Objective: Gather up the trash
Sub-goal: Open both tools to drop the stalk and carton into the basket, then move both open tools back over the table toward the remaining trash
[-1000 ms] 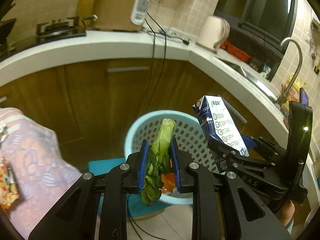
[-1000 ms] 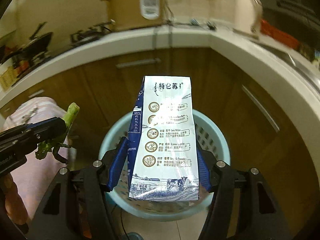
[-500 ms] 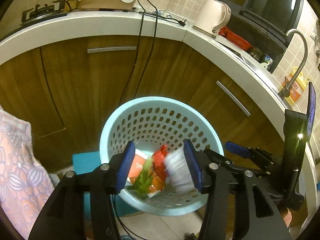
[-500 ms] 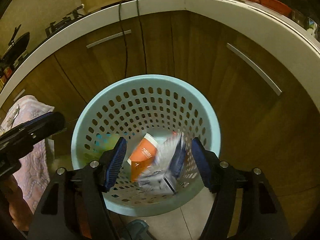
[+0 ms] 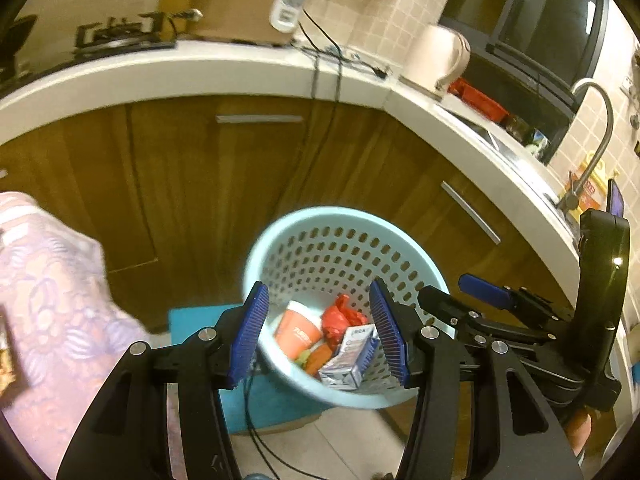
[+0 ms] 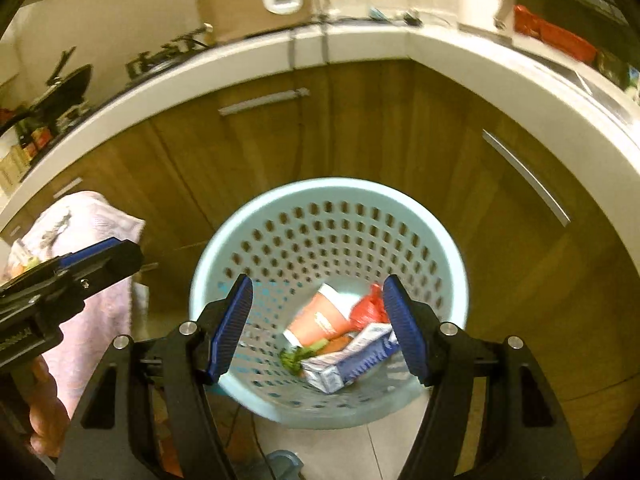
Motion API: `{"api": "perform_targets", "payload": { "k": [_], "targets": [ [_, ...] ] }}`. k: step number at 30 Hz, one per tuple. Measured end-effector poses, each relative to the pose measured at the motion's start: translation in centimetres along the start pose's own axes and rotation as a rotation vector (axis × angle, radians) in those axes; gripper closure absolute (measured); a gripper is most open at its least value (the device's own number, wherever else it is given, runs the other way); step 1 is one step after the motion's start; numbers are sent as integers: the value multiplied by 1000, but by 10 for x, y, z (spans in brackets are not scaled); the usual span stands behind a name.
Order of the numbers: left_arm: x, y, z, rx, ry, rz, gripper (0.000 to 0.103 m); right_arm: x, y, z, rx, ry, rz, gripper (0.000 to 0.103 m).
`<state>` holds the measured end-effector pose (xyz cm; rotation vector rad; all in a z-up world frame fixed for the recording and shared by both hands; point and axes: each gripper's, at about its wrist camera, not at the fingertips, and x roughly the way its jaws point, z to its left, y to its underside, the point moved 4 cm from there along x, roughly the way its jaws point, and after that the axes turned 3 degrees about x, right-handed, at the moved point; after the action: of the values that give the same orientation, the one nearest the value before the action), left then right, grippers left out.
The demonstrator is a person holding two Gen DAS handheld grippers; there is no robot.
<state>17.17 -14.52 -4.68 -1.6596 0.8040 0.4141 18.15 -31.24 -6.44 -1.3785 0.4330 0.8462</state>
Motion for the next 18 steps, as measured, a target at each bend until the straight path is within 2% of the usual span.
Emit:
{"api": "perform_targets", "payload": {
  "k": [10,18],
  "targets": [
    [-90,4,64,-108,-98,-140,52,-24,-8,96,-150,-125,-82,39],
    [-169,29,138,-238,-227,-228,52,-31,-3,186,-266,-235,-99,39]
  ]
}}
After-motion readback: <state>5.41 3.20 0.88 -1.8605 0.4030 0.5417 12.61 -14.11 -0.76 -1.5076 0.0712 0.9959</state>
